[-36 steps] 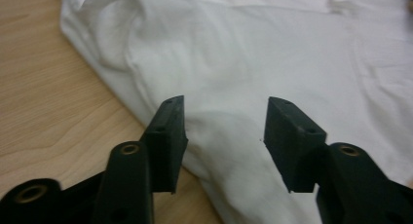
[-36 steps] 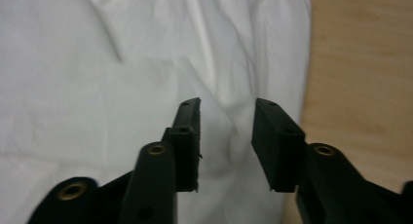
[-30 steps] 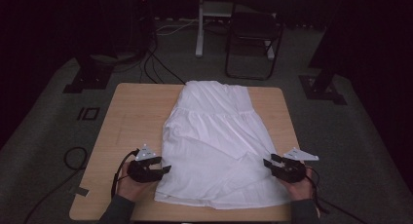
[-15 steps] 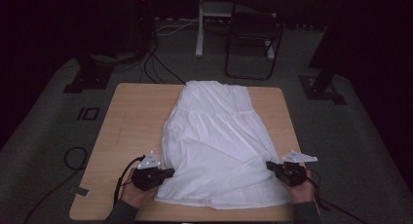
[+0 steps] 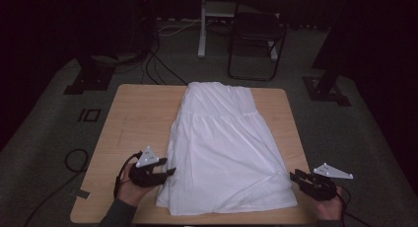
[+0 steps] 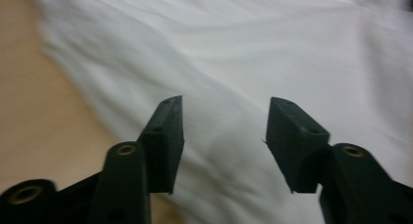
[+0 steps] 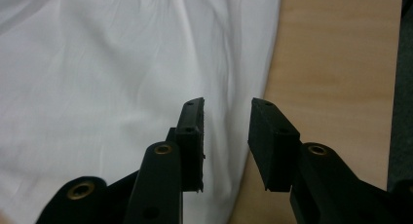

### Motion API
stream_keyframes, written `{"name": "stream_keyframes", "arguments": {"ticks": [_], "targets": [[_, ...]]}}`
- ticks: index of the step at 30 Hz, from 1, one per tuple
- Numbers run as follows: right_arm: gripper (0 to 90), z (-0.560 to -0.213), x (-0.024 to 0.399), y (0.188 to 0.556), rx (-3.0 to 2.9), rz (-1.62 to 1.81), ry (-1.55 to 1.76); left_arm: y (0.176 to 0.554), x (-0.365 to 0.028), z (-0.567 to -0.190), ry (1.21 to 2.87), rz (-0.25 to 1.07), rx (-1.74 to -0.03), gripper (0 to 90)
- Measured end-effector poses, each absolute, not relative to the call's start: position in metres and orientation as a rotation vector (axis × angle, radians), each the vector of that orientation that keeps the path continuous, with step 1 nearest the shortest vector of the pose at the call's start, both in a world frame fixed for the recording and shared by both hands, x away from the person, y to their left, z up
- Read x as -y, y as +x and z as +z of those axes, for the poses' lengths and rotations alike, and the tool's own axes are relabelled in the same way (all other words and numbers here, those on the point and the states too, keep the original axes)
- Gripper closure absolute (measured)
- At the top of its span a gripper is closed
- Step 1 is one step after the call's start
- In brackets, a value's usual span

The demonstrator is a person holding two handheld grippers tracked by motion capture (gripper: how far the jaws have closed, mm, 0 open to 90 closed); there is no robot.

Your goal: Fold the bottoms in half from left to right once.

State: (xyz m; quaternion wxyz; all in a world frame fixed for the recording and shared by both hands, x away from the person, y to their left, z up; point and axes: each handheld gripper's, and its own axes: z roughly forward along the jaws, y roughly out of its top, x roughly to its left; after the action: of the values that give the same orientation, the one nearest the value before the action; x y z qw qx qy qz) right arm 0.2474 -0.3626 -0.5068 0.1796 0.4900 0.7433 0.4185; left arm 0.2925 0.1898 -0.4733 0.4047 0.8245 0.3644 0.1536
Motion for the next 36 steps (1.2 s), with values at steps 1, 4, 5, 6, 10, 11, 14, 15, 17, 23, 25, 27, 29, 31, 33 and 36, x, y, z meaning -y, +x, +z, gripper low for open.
{"name": "stream_keyframes", "arguments": {"ticks": [1, 4, 5, 6, 10, 11, 14, 15, 17, 23, 25, 27, 29, 31, 33, 36], "targets": [[65.2, -0.504, 0.359, 0.256, -2.091, 1.183, 1.378, 0.3, -0.192, -0.473, 2.072, 0.413, -0.941, 46.3], [63.4, -0.5, 0.346, 0.281, -2.086, 1.198, 1.371, 0.335, -0.198, -0.474, 2.028, 0.488, -1.046, 44.4], [63.4, -0.5, 0.346, 0.281, -2.086, 1.198, 1.371, 0.335, -0.198, -0.474, 2.028, 0.488, -1.046, 44.4], [62.2, -0.5, 0.34, 0.292, -2.097, 1.204, 1.363, 0.361, -0.201, -0.479, 2.02, 0.492, -1.098, 44.4], [60.3, -0.5, 0.304, 0.355, -2.142, 1.184, 1.332, 0.401, -0.2, -0.496, 2.02, 0.442, -1.198, 46.2], [59.1, -0.501, 0.298, 0.368, -2.149, 1.174, 1.333, 0.408, -0.199, -0.5, 2.022, 0.433, -1.211, 46.2], [57.6, -0.504, 0.281, 0.4, -2.169, 1.146, 1.342, 0.425, -0.195, -0.512, 2.036, 0.402, -1.237, 46.0], [56.6, -0.506, 0.277, 0.409, -2.17, 1.137, 1.352, 0.429, -0.193, -0.516, 2.028, 0.392, -1.249, 45.4], [54.4, -0.511, 0.269, 0.427, -2.166, 1.115, 1.391, 0.435, -0.191, -0.522, 2.017, 0.356, -1.271, 45.4], [58.2, -0.53, 0.252, 0.452, -2.217, 1.071, 1.457, 0.445, -0.176, -0.533, 2.032, 0.25, -1.255, 56.4], [82.5, -0.532, 0.249, 0.454, -2.249, 1.062, 1.45, 0.445, -0.175, -0.533, 2.033, 0.239, -1.22, 78.7], [89.1, -0.527, 0.25, 0.451, -2.221, 1.037, 1.425, 0.442, -0.177, -0.528, 2.011, 0.258, -1.219, 86.7], [89.3, -0.514, 0.256, 0.445, -2.163, 1.057, 1.4, 0.433, -0.184, -0.519, 1.977, 0.317, -1.205, 87.3], [89.5, -0.497, 0.27, 0.439, -2.079, 1.078, 1.391, 0.425, -0.195, -0.509, 1.926, 0.35, -1.226, 87.5], [89.5, -0.482, 0.289, 0.432, -1.975, 1.092, 1.412, 0.416, -0.204, -0.502, 1.894, 0.375, -1.239, 87.6], [89.2, -0.482, 0.307, 0.429, -1.919, 1.087, 1.465, 0.41, -0.206, -0.5, 1.934, 0.411, -1.23, 87.5]]}}
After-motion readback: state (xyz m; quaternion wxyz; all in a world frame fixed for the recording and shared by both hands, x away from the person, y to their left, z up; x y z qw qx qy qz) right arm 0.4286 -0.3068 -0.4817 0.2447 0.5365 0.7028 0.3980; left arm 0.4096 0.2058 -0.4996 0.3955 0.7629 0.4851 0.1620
